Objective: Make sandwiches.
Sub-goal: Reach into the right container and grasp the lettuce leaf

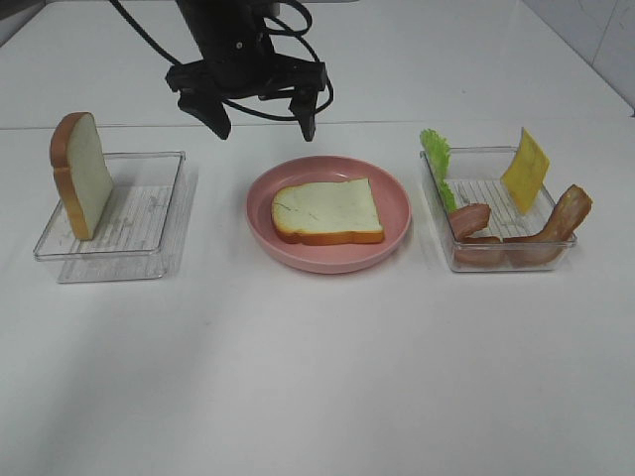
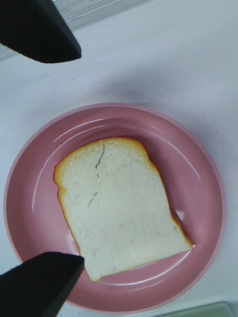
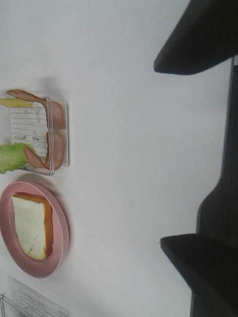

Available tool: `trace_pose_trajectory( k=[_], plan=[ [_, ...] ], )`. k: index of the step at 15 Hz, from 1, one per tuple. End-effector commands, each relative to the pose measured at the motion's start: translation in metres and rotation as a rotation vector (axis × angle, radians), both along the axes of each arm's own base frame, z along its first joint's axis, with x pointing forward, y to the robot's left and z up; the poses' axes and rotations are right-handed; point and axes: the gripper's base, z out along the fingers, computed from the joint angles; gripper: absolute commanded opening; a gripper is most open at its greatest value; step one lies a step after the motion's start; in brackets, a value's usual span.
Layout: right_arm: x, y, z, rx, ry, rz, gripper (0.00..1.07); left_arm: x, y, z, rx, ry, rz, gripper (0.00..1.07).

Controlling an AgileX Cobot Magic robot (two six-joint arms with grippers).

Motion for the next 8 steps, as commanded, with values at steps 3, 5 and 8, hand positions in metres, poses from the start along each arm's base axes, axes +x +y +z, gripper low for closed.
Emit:
trace_pose_trajectory(
  k=[3, 5, 8],
  plan=[
    [-0.003, 0.000, 0.000, 0.006, -0.037, 0.001, 0.85, -0.006, 0.034, 0.042, 0.059, -0.013, -0.014, 0.96],
    [-0.003, 0.000, 0.000, 0.006, -0.037, 0.001, 0.85, -0.009, 0.087, 0.083, 0.064, -0.073, 0.027, 0.96],
    [-0.003, 0.000, 0.000, 0.006, -0.037, 0.001, 0.85, -0.025, 0.163, 0.114, 0.109, -0.094, 0.144, 0.96]
  ],
)
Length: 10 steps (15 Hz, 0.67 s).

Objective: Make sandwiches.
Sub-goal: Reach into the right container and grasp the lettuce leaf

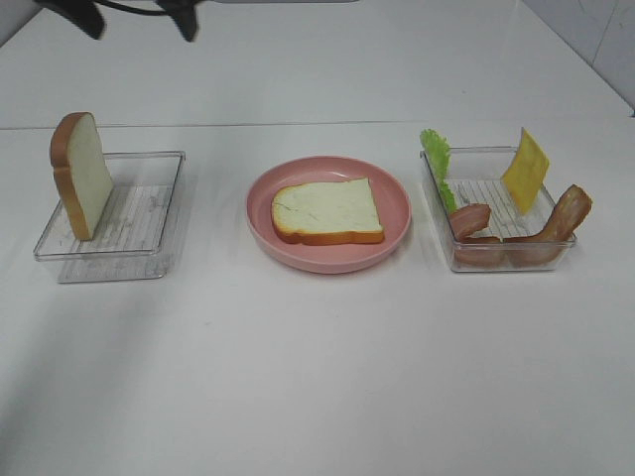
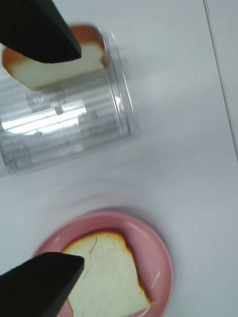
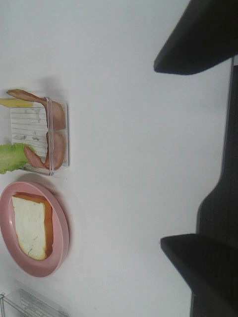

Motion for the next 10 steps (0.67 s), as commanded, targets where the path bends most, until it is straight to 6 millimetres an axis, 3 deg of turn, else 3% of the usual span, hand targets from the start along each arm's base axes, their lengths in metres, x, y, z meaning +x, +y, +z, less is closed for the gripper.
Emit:
trace_pose_trajectory(
  k=[1, 2, 3, 5, 7, 8, 9, 10],
  plan=[
    [-0.003, 0.000, 0.000, 0.006, -0.037, 0.001, 0.85, -0.027, 0.079, 0.023, 0.059, 0.078, 0.123, 0.96],
    [-0.003, 0.000, 0.000, 0.006, -0.037, 0.001, 0.85, -0.043, 0.130, 0.036, 0.050, 0.067, 0.201, 0.96],
    [-0.003, 0.000, 0.000, 0.006, -0.037, 0.001, 0.85, -0.054, 0.151, 0.043, 0.019, 0.061, 0.228, 0.96],
    [-0.003, 0.000, 0.000, 0.006, -0.037, 0.001, 0.85, -0.071, 0.171, 0.049, -0.008, 0.063, 0.255, 0.96],
    [-0.003, 0.000, 0.000, 0.006, -0.037, 0.001, 0.85, -0.108, 0.179, 0.048, 0.023, 0.102, 0.277, 0.96],
    [-0.003, 0.000, 0.000, 0.006, -0.037, 0.001, 0.85, -0.117, 0.178, 0.049, 0.022, 0.106, 0.280, 0.96],
    [-0.003, 0.000, 0.000, 0.006, -0.037, 0.001, 0.85, -0.159, 0.169, 0.057, 0.036, 0.096, 0.245, 0.96],
    [-0.003, 0.000, 0.000, 0.006, -0.037, 0.001, 0.85, -0.171, 0.166, 0.058, 0.038, 0.093, 0.231, 0.96]
  ],
)
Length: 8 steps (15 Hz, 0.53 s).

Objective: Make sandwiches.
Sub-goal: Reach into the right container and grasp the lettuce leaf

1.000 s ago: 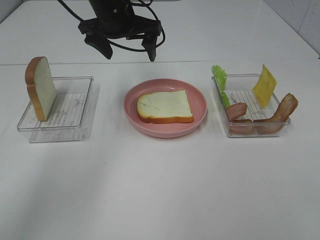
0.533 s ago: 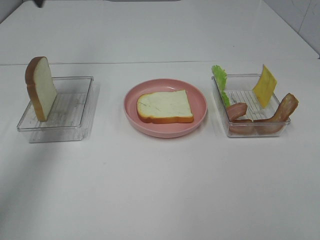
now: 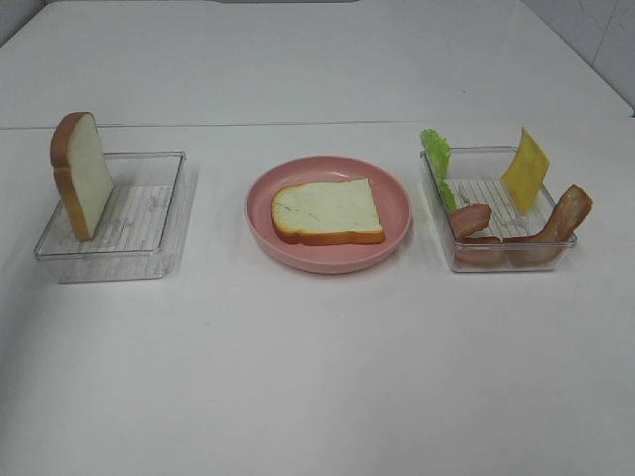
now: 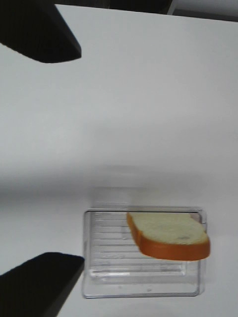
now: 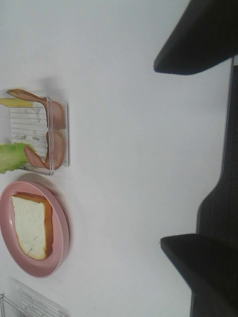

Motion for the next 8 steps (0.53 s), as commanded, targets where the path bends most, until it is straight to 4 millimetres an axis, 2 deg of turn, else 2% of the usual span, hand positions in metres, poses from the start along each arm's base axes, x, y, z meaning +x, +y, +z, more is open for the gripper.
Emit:
trace_pose_trajectory(
  k=[1, 2, 3, 4, 5, 6, 7, 8],
  plan=[
    [-0.003, 0.000, 0.000, 0.006, -0.037, 0.001, 0.85, -0.062, -0.015, 0.005, -0.012, 0.069, -0.052, 0.96],
    [-0.003, 0.000, 0.000, 0.006, -0.037, 0.001, 0.85, -0.089, -0.021, 0.010, -0.010, 0.042, -0.059, 0.96],
    [-0.003, 0.000, 0.000, 0.006, -0.037, 0.001, 0.85, -0.129, -0.030, 0.008, -0.014, 0.010, -0.062, 0.96],
    [-0.003, 0.000, 0.000, 0.006, -0.037, 0.001, 0.85, -0.154, -0.035, 0.003, -0.014, -0.008, -0.061, 0.96],
    [-0.003, 0.000, 0.000, 0.006, -0.037, 0.001, 0.85, -0.168, -0.038, -0.001, -0.013, -0.016, -0.059, 0.96],
    [-0.003, 0.000, 0.000, 0.006, -0.037, 0.001, 0.85, -0.195, -0.043, -0.010, -0.008, -0.039, -0.059, 0.96],
    [-0.003, 0.000, 0.000, 0.006, -0.037, 0.001, 0.85, -0.231, -0.051, -0.026, -0.009, -0.086, -0.053, 0.96],
    [-0.003, 0.000, 0.000, 0.006, -0.037, 0.001, 0.85, -0.251, -0.055, -0.037, -0.005, -0.133, -0.043, 0.96]
  ],
)
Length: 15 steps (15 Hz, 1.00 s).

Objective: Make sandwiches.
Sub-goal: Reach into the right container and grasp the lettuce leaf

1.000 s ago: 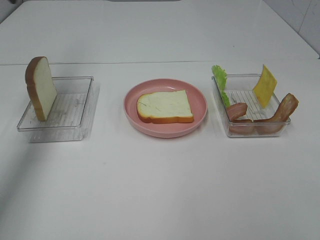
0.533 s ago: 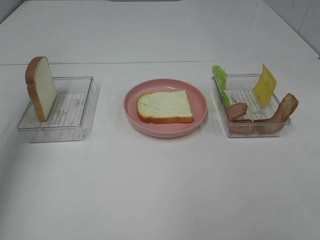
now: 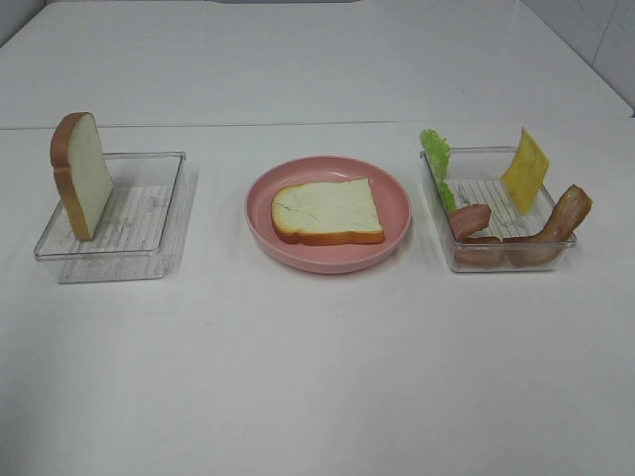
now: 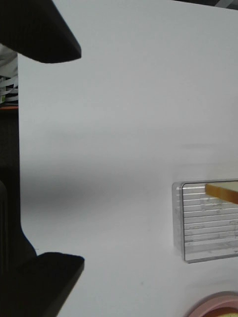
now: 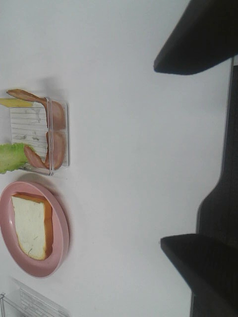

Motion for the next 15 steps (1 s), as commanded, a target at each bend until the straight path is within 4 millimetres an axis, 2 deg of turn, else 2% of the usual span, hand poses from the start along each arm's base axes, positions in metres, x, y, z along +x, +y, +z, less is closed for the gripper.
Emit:
trace_pose_trajectory(
  k=[1, 3, 6, 10, 13, 14, 15],
  plan=[
    [-0.003, 0.000, 0.000, 0.006, -0.037, 0.001, 0.85, -0.042, -0.010, -0.024, -0.024, 0.013, 0.004, 0.96],
    [-0.003, 0.000, 0.000, 0.006, -0.037, 0.001, 0.85, -0.085, -0.019, -0.054, -0.014, -0.097, 0.002, 0.96],
    [-0.003, 0.000, 0.000, 0.006, -0.037, 0.001, 0.85, -0.111, -0.025, -0.073, 0.001, -0.184, -0.015, 0.96],
    [-0.003, 0.000, 0.000, 0.006, -0.037, 0.001, 0.85, -0.118, -0.023, -0.072, 0.036, -0.287, -0.137, 0.96],
    [-0.003, 0.000, 0.000, 0.006, -0.037, 0.001, 0.85, -0.128, -0.023, -0.071, 0.055, -0.441, -0.127, 0.96],
    [-0.003, 0.000, 0.000, 0.006, -0.037, 0.001, 0.85, -0.124, -0.022, -0.079, 0.048, -0.408, -0.125, 0.96],
    [-0.002, 0.000, 0.000, 0.002, -0.032, -0.001, 0.85, -0.121, -0.022, -0.076, 0.050, -0.449, -0.126, 0.96]
  ],
)
